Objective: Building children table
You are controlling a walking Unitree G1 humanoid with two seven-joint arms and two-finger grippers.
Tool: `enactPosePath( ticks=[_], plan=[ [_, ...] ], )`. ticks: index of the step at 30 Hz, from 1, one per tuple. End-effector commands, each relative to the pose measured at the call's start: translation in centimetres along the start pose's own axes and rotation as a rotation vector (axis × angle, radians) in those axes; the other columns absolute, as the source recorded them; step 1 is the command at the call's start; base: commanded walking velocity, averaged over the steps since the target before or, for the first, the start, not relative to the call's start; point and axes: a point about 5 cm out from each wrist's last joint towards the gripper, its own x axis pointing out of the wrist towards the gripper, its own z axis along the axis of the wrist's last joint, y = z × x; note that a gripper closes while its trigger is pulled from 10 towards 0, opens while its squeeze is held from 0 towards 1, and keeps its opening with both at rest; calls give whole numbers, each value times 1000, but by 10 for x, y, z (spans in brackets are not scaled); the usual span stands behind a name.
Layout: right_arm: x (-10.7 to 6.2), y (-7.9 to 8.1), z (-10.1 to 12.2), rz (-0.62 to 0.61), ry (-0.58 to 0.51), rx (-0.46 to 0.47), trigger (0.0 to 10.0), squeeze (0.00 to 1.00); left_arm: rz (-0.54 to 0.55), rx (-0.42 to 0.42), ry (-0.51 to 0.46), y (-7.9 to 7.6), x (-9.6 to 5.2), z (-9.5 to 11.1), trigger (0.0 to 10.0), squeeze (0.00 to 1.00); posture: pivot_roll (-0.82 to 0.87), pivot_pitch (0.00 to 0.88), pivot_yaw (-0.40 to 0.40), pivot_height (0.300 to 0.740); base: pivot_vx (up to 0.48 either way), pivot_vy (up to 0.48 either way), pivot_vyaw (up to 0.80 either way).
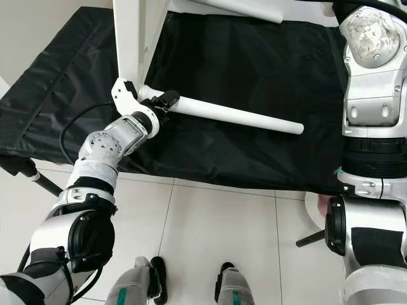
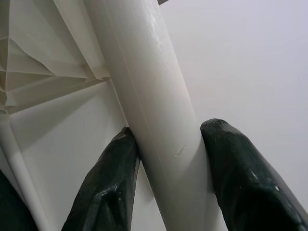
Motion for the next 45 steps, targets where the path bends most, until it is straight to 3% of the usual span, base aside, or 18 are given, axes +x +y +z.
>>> enactPosePath(
  ticks=[1, 8, 12, 14, 15, 16, 18, 23, 24, 27, 28, 30, 32, 34, 37, 39, 42, 45],
  plan=[
    [-3, -45, 9, -261, -62, 74, 0, 0, 268, 58, -348, 16, -20, 76, 0, 0, -184, 174, 113, 740, 0, 0, 0],
    [-9, -44, 6, -271, -37, 78, 0, 0, 332, 219, -466, 26, -38, 119, 0, 0, -187, 189, 145, 740, 0, 0, 0],
    [-12, -44, 5, -280, -35, 82, 0, 0, 260, 351, -593, -4, -57, 170, 0, 0, -173, 197, 150, 740, 0, 0, 0],
    [-12, -44, 5, -280, -35, 82, 0, 0, 260, 351, -593, -4, -57, 170, 0, 0, -173, 197, 150, 740, 0, 0, 0],
    [-12, -43, 5, -285, -38, 85, 0, 0, 217, 369, -628, -18, -63, 182, 0, 0, -169, 196, 153, 740, 0, 0, 0],
    [-12, -43, 5, -285, -38, 85, 0, 0, 217, 369, -628, -18, -63, 182, 0, 0, -169, 196, 153, 740, 0, 0, 0],
    [-12, -42, 5, -306, -40, 96, 0, 0, 128, 377, -676, -47, -72, 197, 0, 0, -156, 197, 145, 740, 0, 0, 0],
    [-14, -37, -6, -330, 7, 125, 0, 0, 41, 414, -716, -76, -81, 206, 0, 0, -144, 197, 138, 740, 0, 0, 0],
    [-17, -29, -17, -330, 60, 171, 0, 0, -11, 447, -727, -92, -84, 208, 0, 0, -135, 196, 135, 740, 0, 0, 0],
    [-17, -29, -17, -330, 60, 171, 0, 0, -11, 447, -727, -92, -84, 208, 0, 0, -135, 196, 135, 740, 0, 0, 0],
    [-23, -14, -31, -316, 129, 244, 0, 0, -61, 509, -722, -107, -84, 203, 0, 0, -132, 202, 131, 740, 0, 0, 0],
    [-23, -14, -31, -316, 129, 244, 0, 0, -61, 509, -722, -107, -84, 203, 0, 0, -132, 202, 131, 740, 0, 0, 0],
    [-40, 29, -60, -269, 283, 504, 0, 0, -138, 612, -576, -115, -64, 167, 0, 0, -129, 213, 123, 740, 0, 0, 0],
    [-40, 29, -60, -269, 283, 504, 0, 0, -138, 612, -576, -115, -64, 167, 0, 0, -129, 213, 123, 740, 0, 0, 0],
    [-71, 83, -90, -251, 481, 839, 0, 0, -211, 683, -343, -111, -41, 115, 0, 0, -124, 221, 109, 740, 0, 0, 0],
    [-71, 83, -90, -251, 481, 839, 0, 0, -211, 683, -343, -111, -41, 115, 0, 0, -124, 221, 109, 740, 0, 0, 0],
    [-86, 107, -95, -236, 540, 1002, 0, 0, -251, 736, -285, -114, -38, 100, 0, 0, -119, 227, 105, 740, 0, 0, 0],
    [-96, 127, -97, -182, 595, 1079, 0, 0, -271, 756, -278, -119, -39, 98, 0, 0, -118, 230, 103, 740, 0, 0, 0]
  ],
)
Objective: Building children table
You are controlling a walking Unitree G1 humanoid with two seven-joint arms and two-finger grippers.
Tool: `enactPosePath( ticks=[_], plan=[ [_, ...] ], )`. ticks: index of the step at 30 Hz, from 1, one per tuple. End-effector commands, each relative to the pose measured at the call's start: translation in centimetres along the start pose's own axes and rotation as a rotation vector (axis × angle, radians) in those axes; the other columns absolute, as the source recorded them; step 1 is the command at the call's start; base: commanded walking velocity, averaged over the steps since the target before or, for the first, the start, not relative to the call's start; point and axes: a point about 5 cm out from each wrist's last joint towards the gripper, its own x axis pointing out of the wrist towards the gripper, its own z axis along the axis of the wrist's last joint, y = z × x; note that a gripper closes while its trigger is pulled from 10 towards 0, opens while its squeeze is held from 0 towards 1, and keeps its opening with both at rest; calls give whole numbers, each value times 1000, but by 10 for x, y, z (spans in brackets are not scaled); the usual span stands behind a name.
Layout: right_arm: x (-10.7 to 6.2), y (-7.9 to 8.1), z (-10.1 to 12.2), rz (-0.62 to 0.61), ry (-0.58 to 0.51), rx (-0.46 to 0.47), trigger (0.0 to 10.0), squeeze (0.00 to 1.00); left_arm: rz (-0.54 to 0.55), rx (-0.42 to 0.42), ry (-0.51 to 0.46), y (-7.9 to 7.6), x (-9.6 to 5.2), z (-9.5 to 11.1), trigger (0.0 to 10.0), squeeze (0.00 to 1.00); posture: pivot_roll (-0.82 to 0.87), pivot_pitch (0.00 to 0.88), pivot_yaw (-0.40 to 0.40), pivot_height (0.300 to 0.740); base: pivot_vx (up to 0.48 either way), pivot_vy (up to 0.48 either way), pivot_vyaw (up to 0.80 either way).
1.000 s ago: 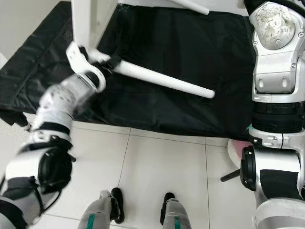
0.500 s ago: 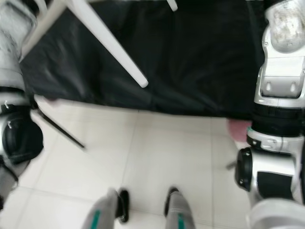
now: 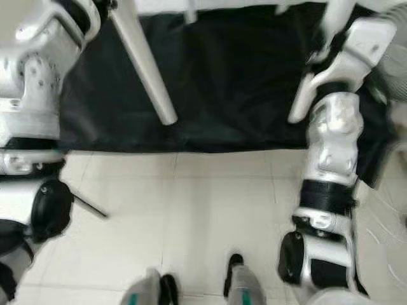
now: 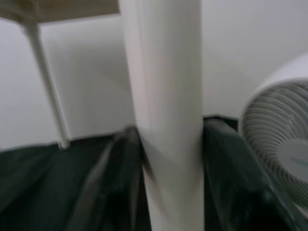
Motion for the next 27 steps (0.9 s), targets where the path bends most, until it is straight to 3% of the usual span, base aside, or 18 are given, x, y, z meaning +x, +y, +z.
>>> enactPosePath(
  ticks=[1, 3, 4, 5, 10, 11, 12, 13, 20, 27],
  plan=[
    [-11, 5, -38, 33, 183, 44, 0, 0, -107, -72, 139, -6, -1, -33, 0, 0, -118, 230, 103, 740, 0, 0, 0],
    [-13, 7, -43, 42, 213, 78, 0, 0, -109, -68, 140, -7, -1, -32, 0, 0, -118, 230, 103, 740, 0, 0, 0],
    [-13, 11, -47, 66, 234, 89, 0, 0, -122, -50, 155, -8, -1, -33, 4980, 0, -114, 235, 99, 740, 0, 0, 0],
    [-12, 15, -48, 81, 242, 91, 10000, 0, -132, -33, 175, -9, -1, -35, 10000, 0, -114, 235, 99, 740, 0, 0, 0],
    [-9, 22, -47, 123, 245, 71, 10000, 0, -136, -14, 216, -7, -4, -41, 10000, 0, -108, 237, 95, 740, 0, 0, 0],
    [-8, 24, -46, 135, 242, 80, 10000, 149, -133, -5, 220, -6, -6, -42, 10000, 0, -107, 236, 92, 740, 0, 0, 0],
    [-8, 24, -46, 135, 242, 80, 10000, 149, -133, -5, 220, -6, -6, -42, 10000, 0, -107, 236, 92, 740, 0, 0, 0],
    [-7, 25, -45, 146, 238, 80, 10000, 1000, -128, -3, 221, -5, -7, -44, 10000, 1000, -107, 236, 92, 740, 0, 0, 0],
    [-6, 27, -43, 167, 224, 100, 10000, 1000, -133, 9, 241, -1, -13, -51, 10000, 1000, -105, 232, 86, 740, 0, 0, 0],
    [-8, 30, -43, 191, 219, 58, 10000, 1000, -156, 61, 268, 3, -19, -57, 10000, 1000, -105, 230, 81, 740, 0, 0, 0]
  ],
)
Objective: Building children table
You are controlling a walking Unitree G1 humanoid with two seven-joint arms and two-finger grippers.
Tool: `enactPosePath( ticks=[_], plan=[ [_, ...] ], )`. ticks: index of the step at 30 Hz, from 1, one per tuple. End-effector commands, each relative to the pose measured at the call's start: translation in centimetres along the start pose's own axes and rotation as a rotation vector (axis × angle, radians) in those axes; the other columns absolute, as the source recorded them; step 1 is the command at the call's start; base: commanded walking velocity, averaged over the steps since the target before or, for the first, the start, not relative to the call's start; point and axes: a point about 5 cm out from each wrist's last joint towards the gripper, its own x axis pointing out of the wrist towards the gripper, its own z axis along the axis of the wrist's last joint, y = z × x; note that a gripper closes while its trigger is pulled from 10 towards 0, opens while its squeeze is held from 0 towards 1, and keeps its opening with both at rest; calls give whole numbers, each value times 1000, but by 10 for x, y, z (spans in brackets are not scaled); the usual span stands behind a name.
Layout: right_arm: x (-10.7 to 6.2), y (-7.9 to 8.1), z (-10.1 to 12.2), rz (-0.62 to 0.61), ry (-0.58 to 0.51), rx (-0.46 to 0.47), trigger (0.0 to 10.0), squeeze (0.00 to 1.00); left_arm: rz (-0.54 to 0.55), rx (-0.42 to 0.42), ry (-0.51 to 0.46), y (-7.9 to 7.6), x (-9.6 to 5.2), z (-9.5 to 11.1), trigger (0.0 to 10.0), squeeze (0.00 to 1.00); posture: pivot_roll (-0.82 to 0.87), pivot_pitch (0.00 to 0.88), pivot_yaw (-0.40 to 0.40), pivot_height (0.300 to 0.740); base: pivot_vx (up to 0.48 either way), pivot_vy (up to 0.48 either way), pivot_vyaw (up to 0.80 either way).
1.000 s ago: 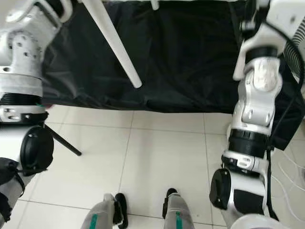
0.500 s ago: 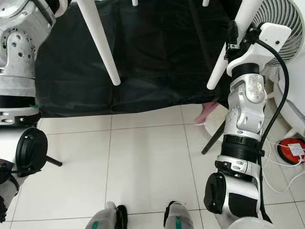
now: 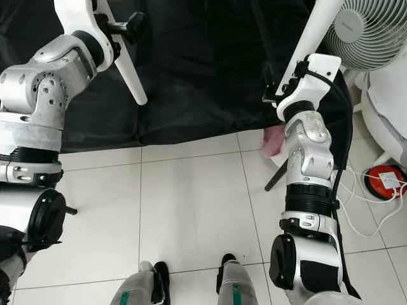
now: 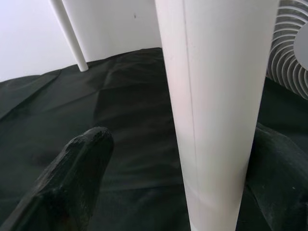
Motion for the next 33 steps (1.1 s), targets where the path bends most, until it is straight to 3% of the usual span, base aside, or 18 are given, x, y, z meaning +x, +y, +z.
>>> enactPosePath(
  ticks=[1, 10, 24, 33],
  plan=[
    [-3, 8, -11, 40, 36, -5, 10000, 0, -165, 34, 13, -7, -4, -2, 10000, 0, -105, 230, 81, 740, 0, 0, 0],
    [-7, 15, -6, 104, -34, -32, 10000, 0, -183, 59, 33, 3, -20, -6, 10000, 0, -96, 229, 75, 740, 0, 0, 0],
    [-13, 9, 3, 47, -138, -30, 10000, 0, -104, 69, -9, 24, -40, -5, 10000, 0, -89, 226, 66, 740, 0, 0, 0],
    [-14, 7, 0, 27, -141, -46, 10000, 0, -96, 84, -7, 30, -47, -11, 10000, 0, -82, 220, 60, 740, 0, 0, 0]
  ],
)
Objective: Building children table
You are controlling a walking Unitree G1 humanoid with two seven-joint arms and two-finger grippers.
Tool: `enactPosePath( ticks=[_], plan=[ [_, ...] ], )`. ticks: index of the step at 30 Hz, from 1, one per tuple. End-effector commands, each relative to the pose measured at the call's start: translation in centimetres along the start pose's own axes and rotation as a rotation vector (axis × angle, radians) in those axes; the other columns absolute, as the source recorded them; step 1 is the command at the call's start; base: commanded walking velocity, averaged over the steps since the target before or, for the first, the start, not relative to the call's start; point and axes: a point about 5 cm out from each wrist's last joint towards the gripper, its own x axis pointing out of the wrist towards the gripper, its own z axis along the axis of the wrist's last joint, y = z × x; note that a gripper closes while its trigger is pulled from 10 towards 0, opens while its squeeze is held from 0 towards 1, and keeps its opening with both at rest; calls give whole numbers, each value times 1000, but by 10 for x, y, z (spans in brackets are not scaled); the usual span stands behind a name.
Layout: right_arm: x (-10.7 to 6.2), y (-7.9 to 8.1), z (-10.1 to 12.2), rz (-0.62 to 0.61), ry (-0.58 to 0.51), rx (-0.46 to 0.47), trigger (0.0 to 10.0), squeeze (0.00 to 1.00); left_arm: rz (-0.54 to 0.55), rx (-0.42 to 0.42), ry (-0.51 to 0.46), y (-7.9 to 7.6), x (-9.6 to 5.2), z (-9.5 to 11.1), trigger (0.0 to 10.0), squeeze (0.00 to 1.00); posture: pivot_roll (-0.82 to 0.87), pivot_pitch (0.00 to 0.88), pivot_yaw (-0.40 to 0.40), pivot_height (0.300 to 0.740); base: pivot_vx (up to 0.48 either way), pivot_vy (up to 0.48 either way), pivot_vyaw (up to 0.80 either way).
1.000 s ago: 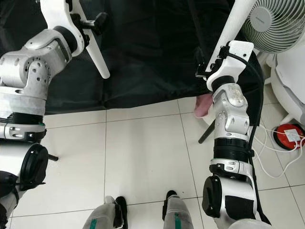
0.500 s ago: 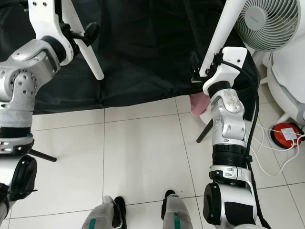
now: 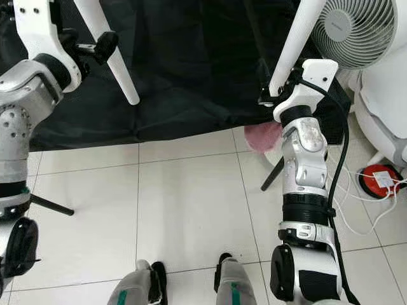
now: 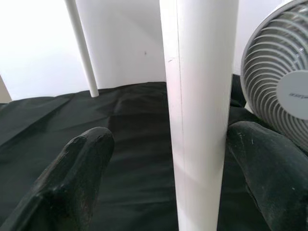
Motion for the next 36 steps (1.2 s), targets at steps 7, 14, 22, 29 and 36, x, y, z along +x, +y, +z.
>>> enactPosePath(
  ticks=[7, 14, 22, 29, 36],
  plan=[
    [2, 1, -5, -18, 3, 6, 10000, 0, -128, 28, 16, -4, 1, -6, 10000, 0, -82, 219, 60, 740, 0, 0, 0],
    [9, 4, -2, -10, -12, 12, 10000, 0, -127, 19, 16, -10, 13, -11, 10000, 0, -87, 216, 62, 740, 0, 0, 0],
    [12, 4, -1, -8, -18, 8, 10000, 0, -123, 19, 10, -13, 23, -11, 10000, 0, -90, 217, 62, 740, 0, 0, 0],
    [16, 4, 0, -6, -20, 4, 10000, 0, -93, 12, 6, -12, 31, -12, 10000, 0, -93, 224, 62, 740, 0, 0, 0],
    [22, 7, 2, 1, -24, 1, 10000, 0, -43, 13, -4, -10, 43, -12, 10000, 0, -89, 244, 61, 740, 0, 0, 0]
  ],
)
